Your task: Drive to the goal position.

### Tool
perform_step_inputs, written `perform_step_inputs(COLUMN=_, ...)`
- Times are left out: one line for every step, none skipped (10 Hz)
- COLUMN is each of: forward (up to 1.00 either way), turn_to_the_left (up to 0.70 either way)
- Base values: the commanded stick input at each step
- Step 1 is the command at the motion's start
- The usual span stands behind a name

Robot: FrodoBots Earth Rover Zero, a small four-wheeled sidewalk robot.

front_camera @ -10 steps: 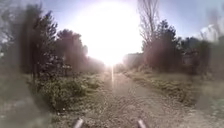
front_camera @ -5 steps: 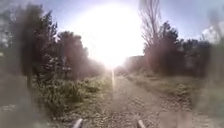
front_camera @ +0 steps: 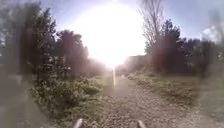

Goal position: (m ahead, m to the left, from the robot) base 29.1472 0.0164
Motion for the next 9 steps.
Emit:
perform_step_inputs(forward=0.5, turn_to_the_left=-0.41)
perform_step_inputs(forward=0.5, turn_to_the_left=-0.19)
perform_step_inputs(forward=0.5, turn_to_the_left=-0.01)
perform_step_inputs(forward=0.5, turn_to_the_left=0.0)
perform_step_inputs(forward=0.5, turn_to_the_left=0.0)
perform_step_inputs(forward=0.5, turn_to_the_left=0.0)
perform_step_inputs(forward=0.5, turn_to_the_left=0.0)
perform_step_inputs(forward=0.5, turn_to_the_left=0.0)
perform_step_inputs(forward=0.5, turn_to_the_left=0.0)
